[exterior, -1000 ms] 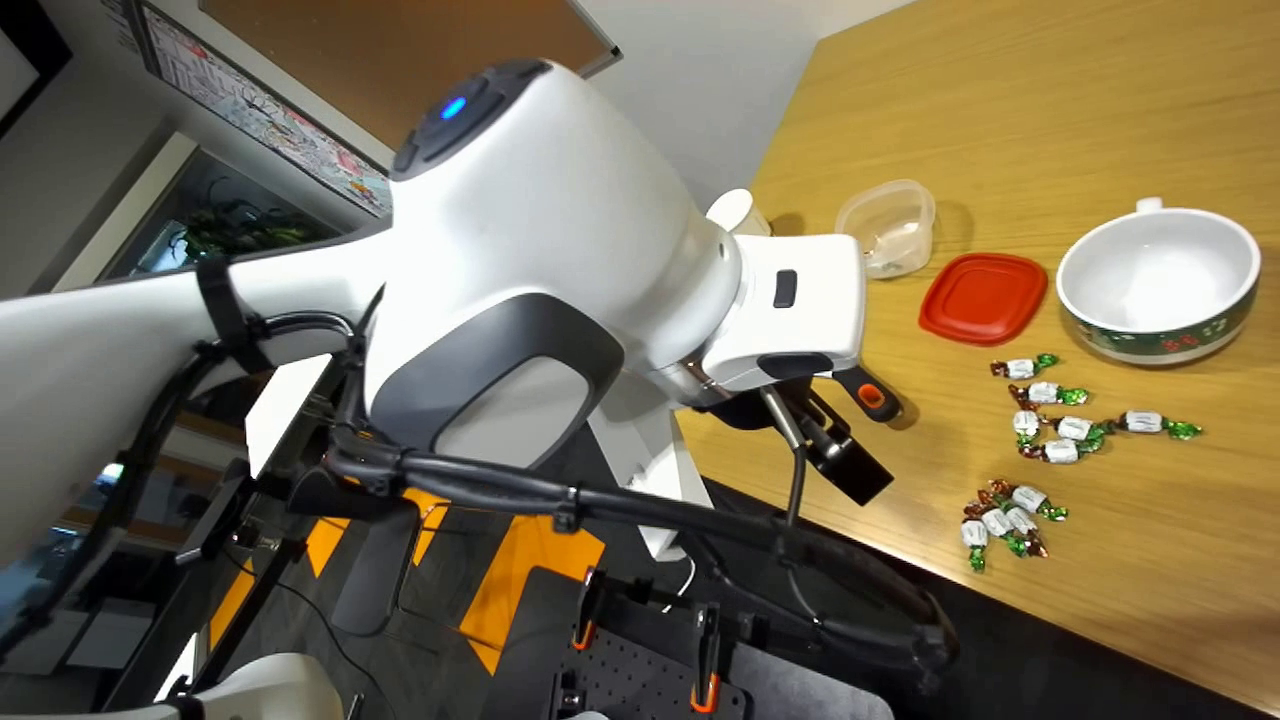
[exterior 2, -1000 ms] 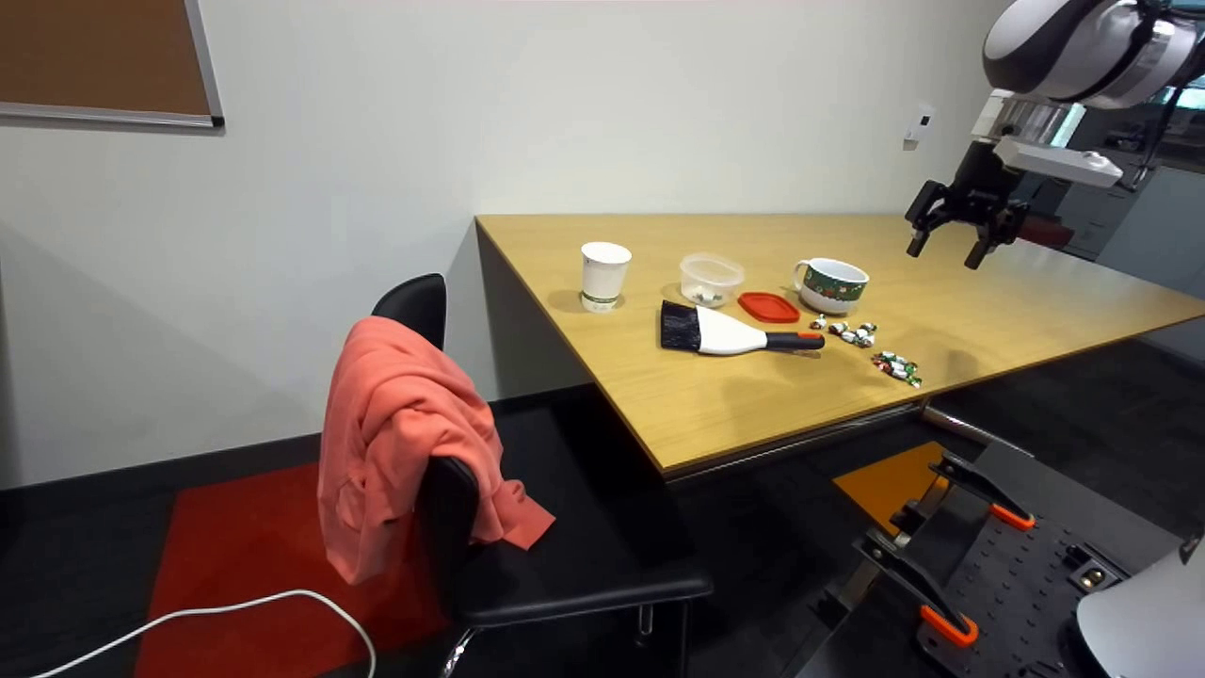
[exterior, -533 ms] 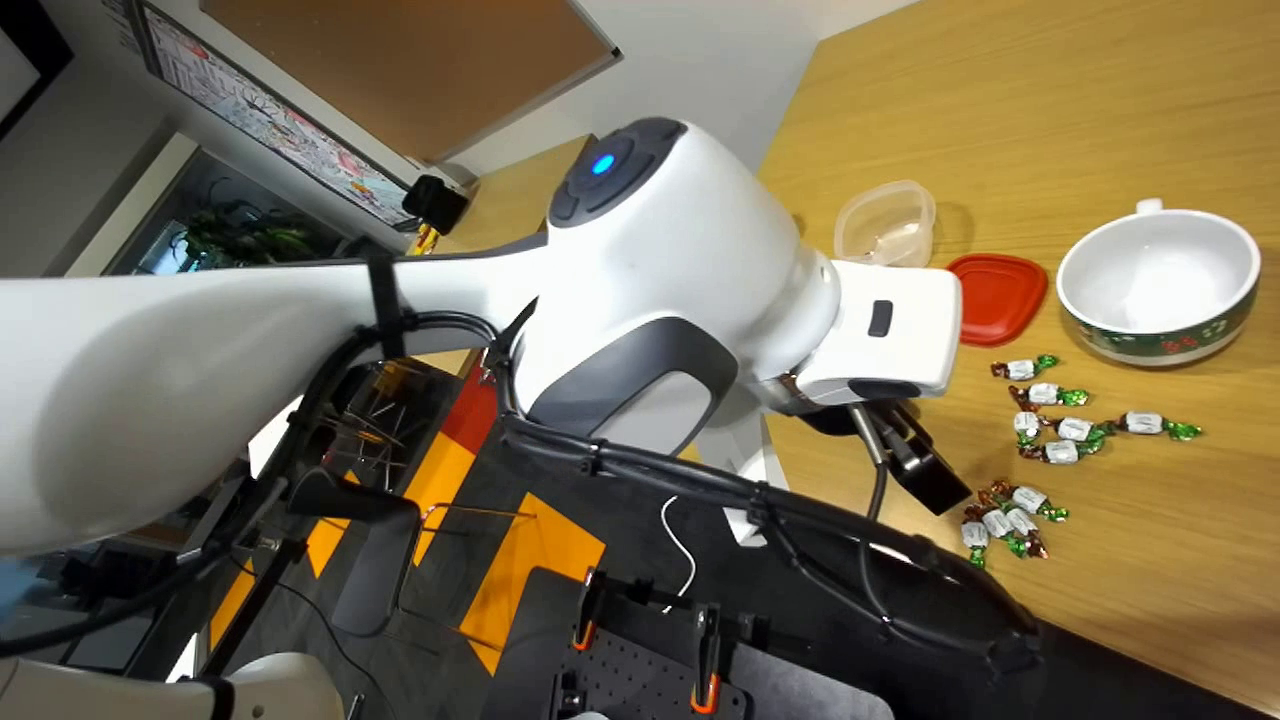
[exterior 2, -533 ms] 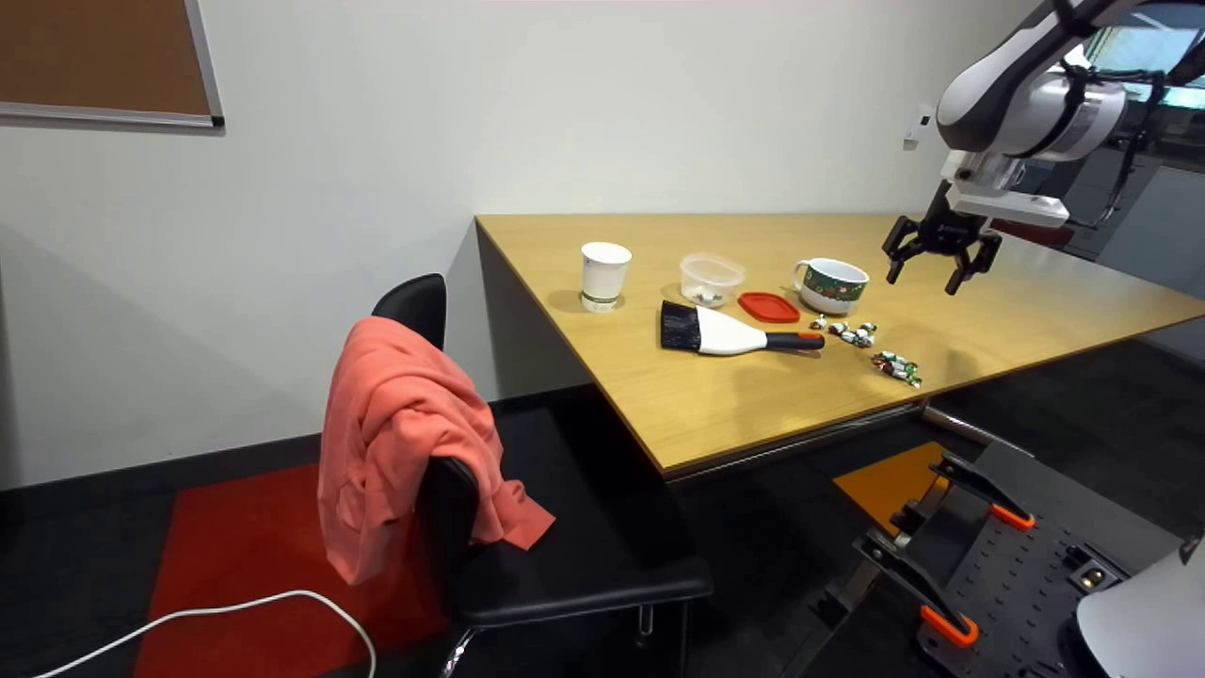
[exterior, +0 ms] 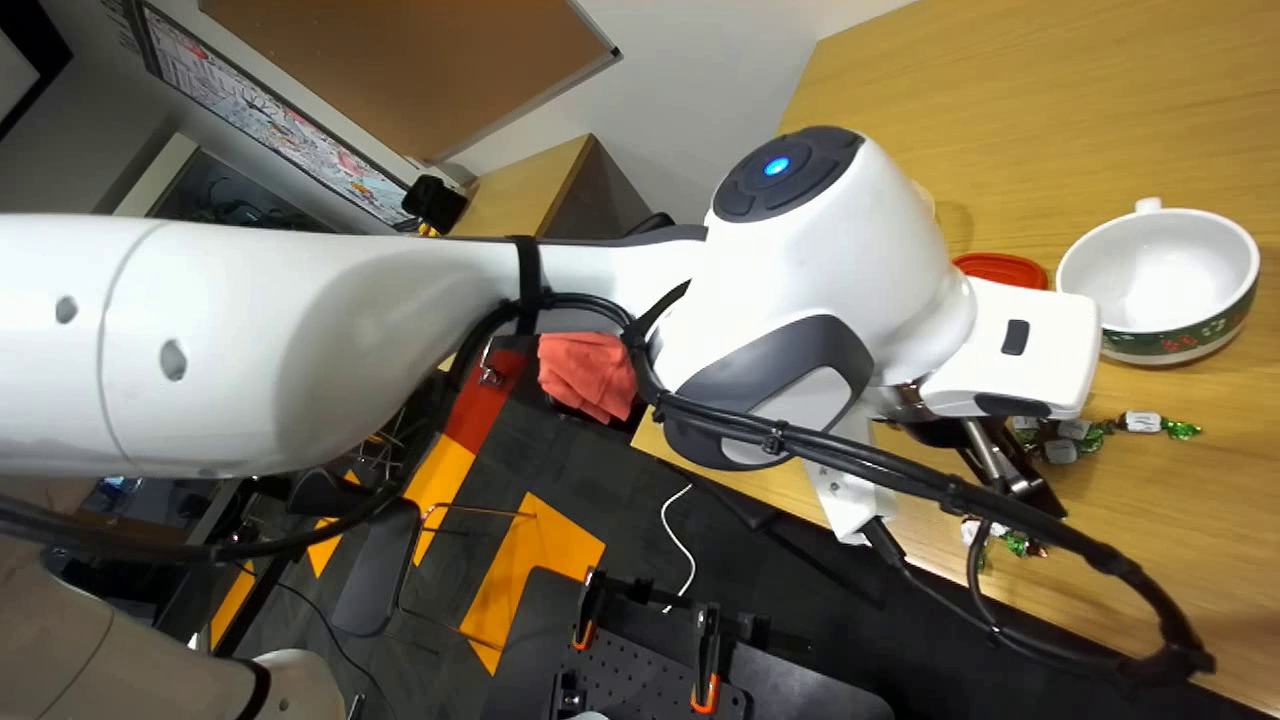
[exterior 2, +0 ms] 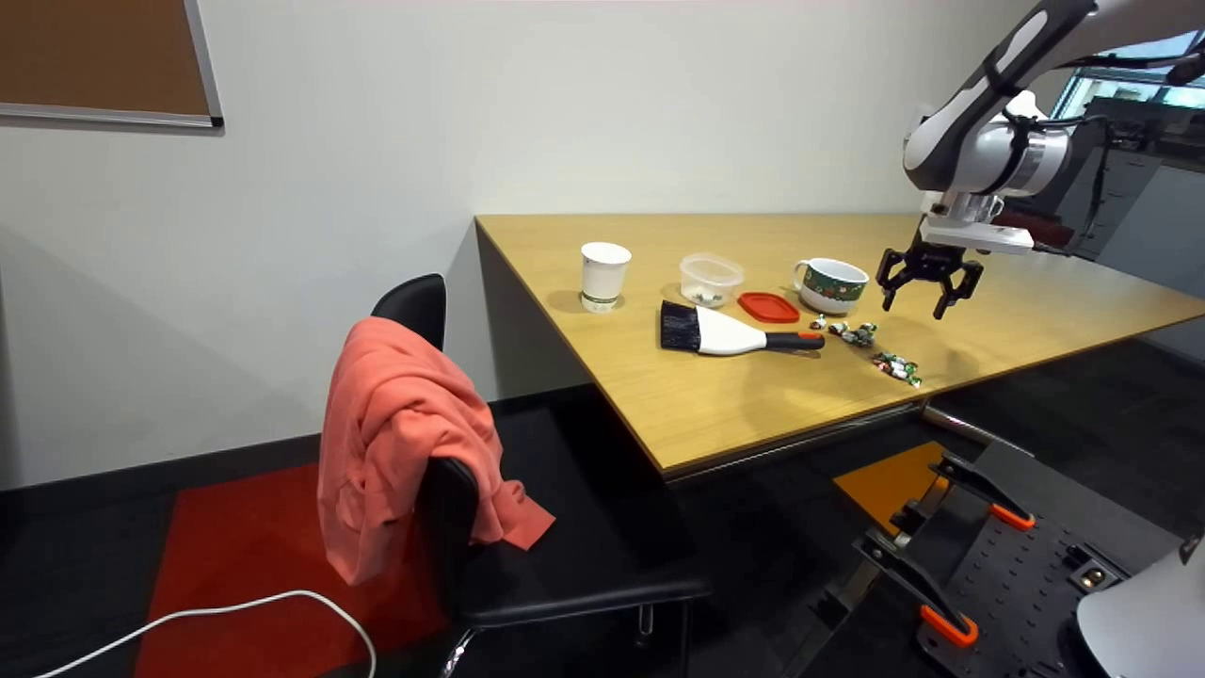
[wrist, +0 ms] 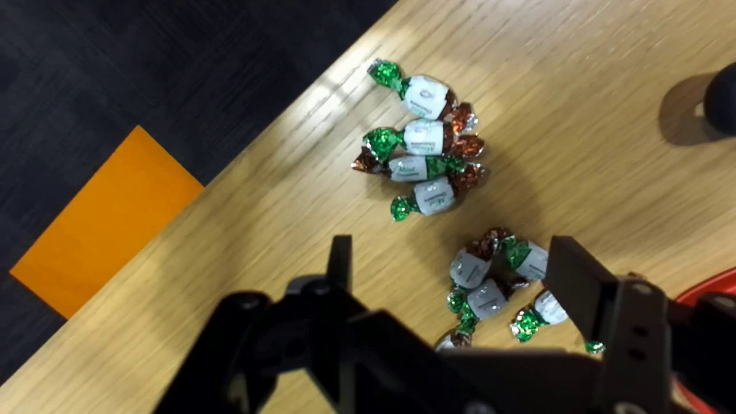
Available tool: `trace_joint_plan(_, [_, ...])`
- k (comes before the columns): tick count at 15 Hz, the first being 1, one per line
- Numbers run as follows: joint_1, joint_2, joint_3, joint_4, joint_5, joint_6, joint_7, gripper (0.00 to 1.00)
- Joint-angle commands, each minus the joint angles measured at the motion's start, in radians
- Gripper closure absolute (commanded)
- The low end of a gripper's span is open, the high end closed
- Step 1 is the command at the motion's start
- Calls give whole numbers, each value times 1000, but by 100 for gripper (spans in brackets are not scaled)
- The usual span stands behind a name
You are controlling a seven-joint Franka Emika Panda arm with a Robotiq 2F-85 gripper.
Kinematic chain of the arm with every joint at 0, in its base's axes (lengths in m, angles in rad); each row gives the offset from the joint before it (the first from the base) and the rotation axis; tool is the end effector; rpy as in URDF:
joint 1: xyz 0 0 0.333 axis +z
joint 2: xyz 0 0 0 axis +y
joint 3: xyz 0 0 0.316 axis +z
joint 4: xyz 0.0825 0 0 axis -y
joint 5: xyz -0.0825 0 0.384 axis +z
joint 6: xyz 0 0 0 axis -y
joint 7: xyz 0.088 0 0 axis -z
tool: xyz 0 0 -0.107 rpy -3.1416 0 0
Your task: Place one piece of candy in the clear bowl
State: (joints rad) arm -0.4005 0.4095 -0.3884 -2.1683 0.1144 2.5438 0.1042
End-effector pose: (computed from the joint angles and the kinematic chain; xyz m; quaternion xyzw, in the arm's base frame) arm 0.3958 -0.4024 0.2166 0.8864 -0.4608 -0.0137 0.0414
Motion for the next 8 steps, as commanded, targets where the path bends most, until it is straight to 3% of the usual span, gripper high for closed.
trace_joint_plan(1, [-30,76,11,84,29,-2,28,17])
trace_joint_plan(8, [-103,132,90,100,180,63,-10,28])
